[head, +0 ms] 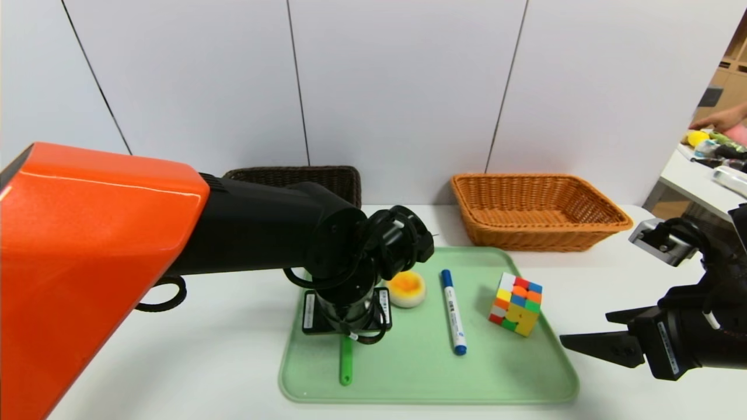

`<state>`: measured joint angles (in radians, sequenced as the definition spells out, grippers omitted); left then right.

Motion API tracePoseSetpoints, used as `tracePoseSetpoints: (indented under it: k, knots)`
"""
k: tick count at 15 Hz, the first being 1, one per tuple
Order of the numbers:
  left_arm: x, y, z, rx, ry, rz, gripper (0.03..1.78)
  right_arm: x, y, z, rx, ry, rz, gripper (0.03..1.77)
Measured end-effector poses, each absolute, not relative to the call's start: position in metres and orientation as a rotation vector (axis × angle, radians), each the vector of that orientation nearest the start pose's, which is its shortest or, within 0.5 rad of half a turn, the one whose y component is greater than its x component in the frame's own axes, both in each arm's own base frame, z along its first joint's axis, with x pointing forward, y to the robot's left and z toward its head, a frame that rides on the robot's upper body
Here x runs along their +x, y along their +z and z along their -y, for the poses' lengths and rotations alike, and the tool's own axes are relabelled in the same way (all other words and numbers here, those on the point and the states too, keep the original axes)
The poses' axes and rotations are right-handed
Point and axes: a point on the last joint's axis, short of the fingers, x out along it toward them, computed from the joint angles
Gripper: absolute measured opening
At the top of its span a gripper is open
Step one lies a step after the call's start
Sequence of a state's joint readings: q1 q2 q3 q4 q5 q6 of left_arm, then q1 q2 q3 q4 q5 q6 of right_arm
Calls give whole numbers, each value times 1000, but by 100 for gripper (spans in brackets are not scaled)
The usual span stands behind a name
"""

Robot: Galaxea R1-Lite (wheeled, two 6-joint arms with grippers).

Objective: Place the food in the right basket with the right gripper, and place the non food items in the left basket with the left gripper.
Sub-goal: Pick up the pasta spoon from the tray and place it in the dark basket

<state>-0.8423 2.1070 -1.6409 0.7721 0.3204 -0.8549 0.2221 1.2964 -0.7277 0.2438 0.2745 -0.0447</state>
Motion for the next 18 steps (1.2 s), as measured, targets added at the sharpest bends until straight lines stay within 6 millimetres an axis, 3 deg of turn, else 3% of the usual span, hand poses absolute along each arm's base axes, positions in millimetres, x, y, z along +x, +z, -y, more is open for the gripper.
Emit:
tracePoseSetpoints:
  k: [4,8,10,14,18]
  knots:
    - [240,188,256,-81,4,-1082,13,171,186,-44,-8,477,-794,170]
    - [235,245,205,-34,-57,-964,13,169,186,-44,-9,475,-789,170]
    - [244,269,178,33,-86,-882,13,168,186,-44,-9,476,-785,170]
    - [275,299,136,202,-109,-726,13,166,188,-44,-10,480,-775,170]
    - [310,307,119,343,-188,-587,13,165,189,-45,-13,490,-769,170]
